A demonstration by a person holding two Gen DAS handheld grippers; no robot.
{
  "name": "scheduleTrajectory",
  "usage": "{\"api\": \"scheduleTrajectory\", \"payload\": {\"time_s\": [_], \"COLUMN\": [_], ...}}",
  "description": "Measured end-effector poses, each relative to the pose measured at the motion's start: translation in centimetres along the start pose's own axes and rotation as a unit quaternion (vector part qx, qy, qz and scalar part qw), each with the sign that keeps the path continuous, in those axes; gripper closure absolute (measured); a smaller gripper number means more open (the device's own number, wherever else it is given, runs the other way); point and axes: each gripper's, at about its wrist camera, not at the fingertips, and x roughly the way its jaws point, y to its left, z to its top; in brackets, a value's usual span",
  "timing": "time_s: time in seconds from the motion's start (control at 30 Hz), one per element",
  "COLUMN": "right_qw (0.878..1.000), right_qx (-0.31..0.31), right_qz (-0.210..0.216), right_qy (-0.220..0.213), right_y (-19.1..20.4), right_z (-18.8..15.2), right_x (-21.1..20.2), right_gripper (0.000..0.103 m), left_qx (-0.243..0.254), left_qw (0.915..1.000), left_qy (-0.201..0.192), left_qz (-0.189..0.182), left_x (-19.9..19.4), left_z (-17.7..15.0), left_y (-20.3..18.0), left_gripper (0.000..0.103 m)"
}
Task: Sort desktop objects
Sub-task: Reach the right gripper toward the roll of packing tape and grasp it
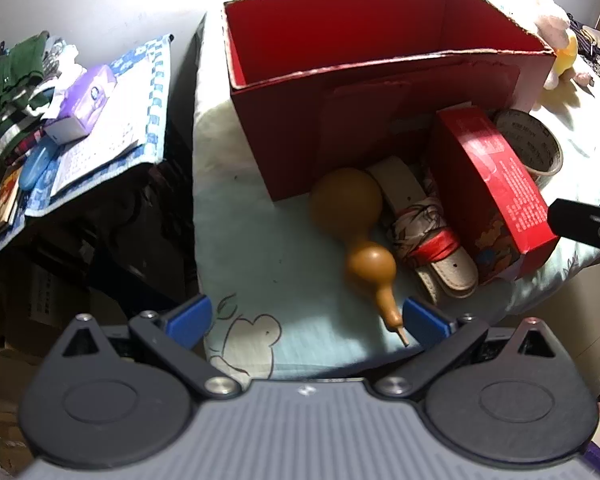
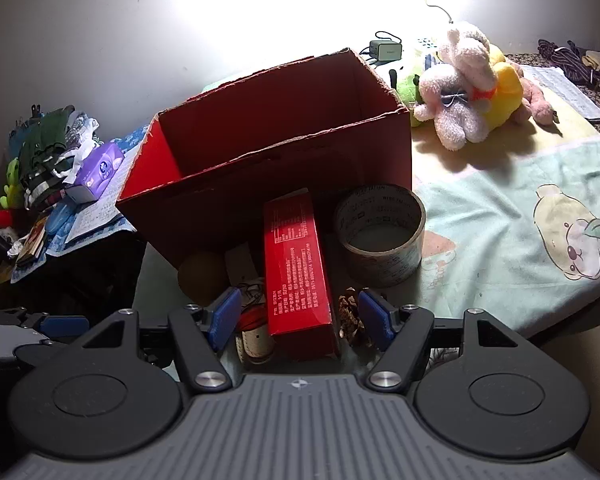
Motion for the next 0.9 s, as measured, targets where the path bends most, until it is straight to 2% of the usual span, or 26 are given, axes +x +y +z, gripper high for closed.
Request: {"api": "scheduleTrajectory", "payload": {"time_s": [0.6,0.63,0.77,0.9], "right_qw": [1.0,1.0,0.999,0.999], "right_qx": [-0.005,-0.006,-0.01,0.002], "right_qz": [0.006,0.007,0.01,0.007], "right_qy": [-0.015,-0.018,-0.035,-0.053], "right_y": [-0.5,-0.6,-1.4,-3.0], "right_z": [-0.1,-0.1,0.4,1.1], "right_x": [0.0,-0.1,-0.7,-0.2], "right_gripper": [0.034,0.034,0.035,0.035], "left_qx": [0.007,-0.001,-0.036,-0.028], "left_qw": [0.9999,0.9999,0.9961,0.9967], "left_qy": [0.009,0.013,0.028,0.012], "left_qz": [0.002,-0.005,-0.075,-0.075], "left_x": [0.4,0.5,0.7,0.4], "left_z": [0.6,0.7,0.8,0.9], "left_y": [-0.8,-0.6,0.6,-0.2], "left_gripper": [0.001,0.001,0.002,0.006]}}
